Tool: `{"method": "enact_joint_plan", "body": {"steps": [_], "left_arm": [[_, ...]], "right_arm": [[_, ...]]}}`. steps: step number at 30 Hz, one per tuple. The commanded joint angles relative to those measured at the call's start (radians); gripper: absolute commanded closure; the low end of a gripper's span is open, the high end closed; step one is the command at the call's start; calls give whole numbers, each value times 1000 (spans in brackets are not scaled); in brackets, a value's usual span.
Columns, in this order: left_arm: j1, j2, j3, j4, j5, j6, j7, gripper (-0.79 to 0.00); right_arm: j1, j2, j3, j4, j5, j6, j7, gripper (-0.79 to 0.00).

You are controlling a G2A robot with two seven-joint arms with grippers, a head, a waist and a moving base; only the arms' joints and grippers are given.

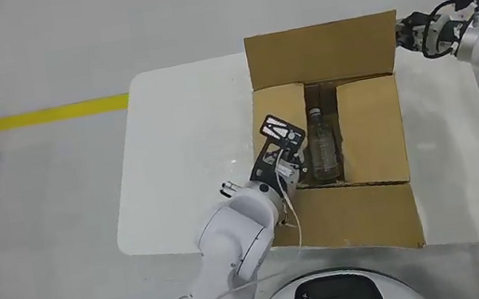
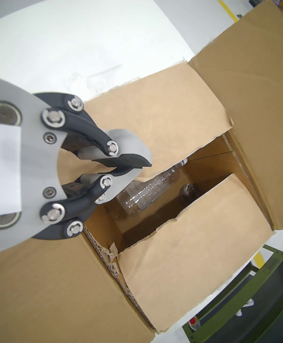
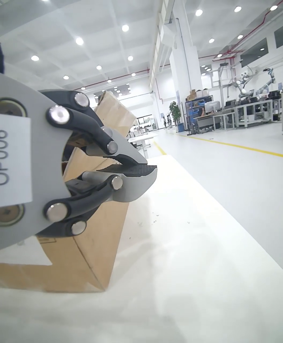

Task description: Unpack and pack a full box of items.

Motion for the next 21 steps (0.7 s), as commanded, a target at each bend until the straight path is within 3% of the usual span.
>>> {"method": "enact_joint_plan", "body": {"steps": [1,4,6,8,9,15,21], "left_arm": [[2,2,-1,6,-4,-3,-16,0],[0,3,-11,6,-18,5,-27,-9],[-3,5,-16,5,-20,3,-35,-172],[-6,7,-20,2,-20,1,-41,-406],[-9,8,-23,-3,-16,4,-42,-785],[-17,11,-49,-44,-43,37,-66,-785],[-10,22,-141,-146,-56,62,-110,-785]], "right_arm": [[0,1,3,5,30,-39,29,0],[-5,5,4,3,44,-72,63,0],[-8,8,6,-5,58,-91,89,0],[-16,11,9,-17,68,-109,106,0],[-19,13,12,-24,76,-114,118,0],[-75,27,40,-112,91,-221,180,0],[-177,45,67,-240,52,-303,213,0]]}}
